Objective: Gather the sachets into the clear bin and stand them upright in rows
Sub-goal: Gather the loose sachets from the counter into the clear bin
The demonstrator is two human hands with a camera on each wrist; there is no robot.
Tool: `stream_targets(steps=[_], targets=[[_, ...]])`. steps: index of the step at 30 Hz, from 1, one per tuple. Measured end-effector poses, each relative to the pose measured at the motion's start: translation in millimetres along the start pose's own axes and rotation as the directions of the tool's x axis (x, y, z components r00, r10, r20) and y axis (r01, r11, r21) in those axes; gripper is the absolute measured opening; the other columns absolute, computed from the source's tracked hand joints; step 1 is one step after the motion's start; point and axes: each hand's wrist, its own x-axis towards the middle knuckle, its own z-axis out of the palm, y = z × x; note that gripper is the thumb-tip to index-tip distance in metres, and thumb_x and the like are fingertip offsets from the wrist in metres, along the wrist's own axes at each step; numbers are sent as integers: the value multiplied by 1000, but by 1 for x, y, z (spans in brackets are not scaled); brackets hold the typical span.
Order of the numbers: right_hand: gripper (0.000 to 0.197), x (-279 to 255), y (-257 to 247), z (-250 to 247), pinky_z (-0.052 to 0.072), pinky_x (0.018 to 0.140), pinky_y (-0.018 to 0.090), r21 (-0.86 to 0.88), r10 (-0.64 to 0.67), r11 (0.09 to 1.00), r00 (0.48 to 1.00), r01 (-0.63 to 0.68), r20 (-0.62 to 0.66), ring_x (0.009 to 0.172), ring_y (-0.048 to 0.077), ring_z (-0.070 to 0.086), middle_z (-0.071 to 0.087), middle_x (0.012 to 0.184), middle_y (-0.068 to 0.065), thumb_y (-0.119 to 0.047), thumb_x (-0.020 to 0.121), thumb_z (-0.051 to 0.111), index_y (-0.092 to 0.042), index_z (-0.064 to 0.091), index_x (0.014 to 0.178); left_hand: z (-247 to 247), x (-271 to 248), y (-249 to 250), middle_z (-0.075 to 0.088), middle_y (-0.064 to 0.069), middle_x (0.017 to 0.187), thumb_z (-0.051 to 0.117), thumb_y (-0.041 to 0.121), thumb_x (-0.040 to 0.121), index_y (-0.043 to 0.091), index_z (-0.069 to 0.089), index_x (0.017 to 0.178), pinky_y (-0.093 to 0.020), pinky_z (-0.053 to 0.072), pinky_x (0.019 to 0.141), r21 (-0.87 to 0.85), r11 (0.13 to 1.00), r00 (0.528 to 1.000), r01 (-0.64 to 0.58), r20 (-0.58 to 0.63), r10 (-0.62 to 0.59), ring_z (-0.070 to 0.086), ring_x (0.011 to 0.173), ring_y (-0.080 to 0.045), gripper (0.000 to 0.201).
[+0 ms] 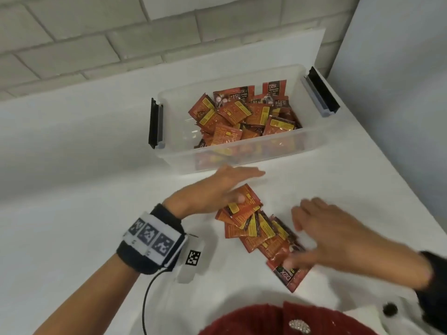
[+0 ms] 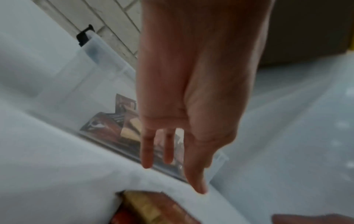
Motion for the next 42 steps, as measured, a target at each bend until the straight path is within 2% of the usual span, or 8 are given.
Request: stream_targets(steps=[4, 11, 14, 18, 22, 30, 36, 42], targets=[[75, -5, -3, 42, 28, 91, 27, -63, 45, 997, 999, -44, 16, 118, 13, 32, 34, 125, -6, -73, 74, 56, -26, 33, 127, 16, 9, -3, 30, 8, 150, 56, 21, 96, 33, 22, 150, -36, 19, 106, 179, 975, 982, 130, 111, -151, 22, 128, -17, 64], [35, -10, 34, 32, 35, 60, 19, 488, -23, 872, 1000, 27, -14, 67, 3, 46, 57, 75, -15, -30, 85, 72, -33, 38, 75, -15, -16, -19, 50, 11, 96, 60, 35, 89, 23, 58, 94, -11, 42, 72, -157, 970, 973, 186, -110, -204, 53, 94, -10, 13], [28, -10, 35, 14, 43, 67, 23, 643, -71, 760, 996, 94, -62, 70, 5, 57, 67, 80, -13, -23, 85, 72, -38, 49, 88, -18, -28, -21, 48, 7, 108, 60, 42, 83, 30, 61, 89, -9, 40, 83, -212, 964, 987, 162, 14, -163, 48, 102, -7, 14], [40, 9, 21, 23, 51, 79, 29, 484, -24, 875, 1000, 21, 1, 84, 6, 62, 65, 97, -9, -29, 89, 65, -33, 40, 119, 4, -15, -23, 26, 6, 153, 67, 37, 86, 22, 68, 102, -34, 23, 109, 43, 997, 996, 64, 68, -66, 17, 133, -15, 22], [48, 18, -1, 37, 49, 77, 28, 295, 42, 955, 998, -26, -47, 93, 6, 50, 53, 103, -8, -40, 83, 63, -29, 33, 118, 21, -2, -17, 32, 8, 148, 68, 35, 87, 23, 68, 106, -39, 20, 108, 128, 992, 993, 8, 119, -23, 20, 130, -16, 23], [34, 32, -1, 28, 36, 70, 17, 387, 43, 921, 999, -39, -1, 91, 8, 37, 36, 94, -13, -32, 78, 69, -32, 35, 83, 14, -11, -20, 41, -1, 106, 73, 25, 83, 16, 71, 98, -15, 43, 82, -102, 994, 998, 49, -23, -52, 49, 98, -15, 18], [41, 39, -1, 23, 42, 60, 16, 634, 45, 770, 997, -70, 56, 69, 3, 52, 58, 89, -9, -12, 81, 69, -28, 37, 102, -25, -24, -4, 46, 4, 105, 70, 37, 76, 35, 67, 90, -13, 47, 80, -236, 972, 984, -23, -178, -20, 52, 98, -8, 15], [11, 45, 9, -8, 41, 74, 24, 687, -5, 727, 1000, -3, 11, 87, 11, 55, 59, 92, -6, -16, 87, 65, -26, 64, 89, -91, -25, 12, 50, 4, 98, 67, 40, 79, 25, 66, 96, -9, 43, 73, -206, 977, 833, -57, -549, -67, 53, 81, 4, 22]])
